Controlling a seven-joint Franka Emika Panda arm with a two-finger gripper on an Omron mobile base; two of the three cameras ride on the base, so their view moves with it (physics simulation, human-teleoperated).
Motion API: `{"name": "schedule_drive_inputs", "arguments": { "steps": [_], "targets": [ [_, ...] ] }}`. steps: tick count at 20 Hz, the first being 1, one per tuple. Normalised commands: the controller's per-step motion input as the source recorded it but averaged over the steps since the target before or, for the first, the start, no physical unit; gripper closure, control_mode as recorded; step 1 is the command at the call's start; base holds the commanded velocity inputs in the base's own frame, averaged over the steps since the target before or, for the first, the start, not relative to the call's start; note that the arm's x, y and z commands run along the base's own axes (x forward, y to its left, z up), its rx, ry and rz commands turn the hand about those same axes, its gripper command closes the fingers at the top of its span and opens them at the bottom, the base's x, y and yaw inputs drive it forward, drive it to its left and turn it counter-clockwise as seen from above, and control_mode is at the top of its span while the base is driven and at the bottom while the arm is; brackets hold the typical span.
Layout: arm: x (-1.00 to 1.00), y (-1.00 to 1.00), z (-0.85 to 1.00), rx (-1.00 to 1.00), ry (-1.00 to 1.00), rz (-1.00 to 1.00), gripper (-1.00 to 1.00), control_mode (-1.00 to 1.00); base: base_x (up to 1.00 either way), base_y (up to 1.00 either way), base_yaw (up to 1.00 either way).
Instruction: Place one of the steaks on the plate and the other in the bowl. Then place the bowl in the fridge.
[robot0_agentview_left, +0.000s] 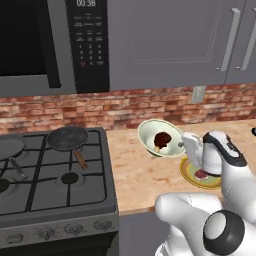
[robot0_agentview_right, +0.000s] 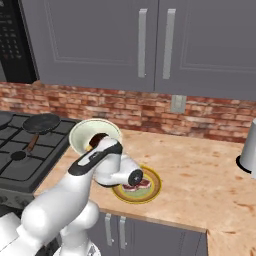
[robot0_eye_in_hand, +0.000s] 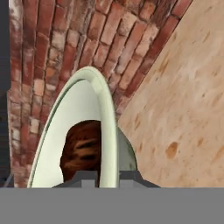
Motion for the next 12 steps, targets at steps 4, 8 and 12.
{"name": "schedule_drive_inputs", "arguments": {
  "steps": [4,8,12],
  "targets": [
    [-0.26,-0.49,0.44,0.00,0.15,-0.01,1.00,-1.00,0.00,0.00,0.00],
    [-0.20,-0.06,0.23,0.00,0.22,-0.03,1.00,-1.00,0.00,0.00,0.00],
    [-0.35,0.00,0.07,0.00,0.07,-0.11,1.00,-1.00,0.00,0.00,0.00]
  ]
}}
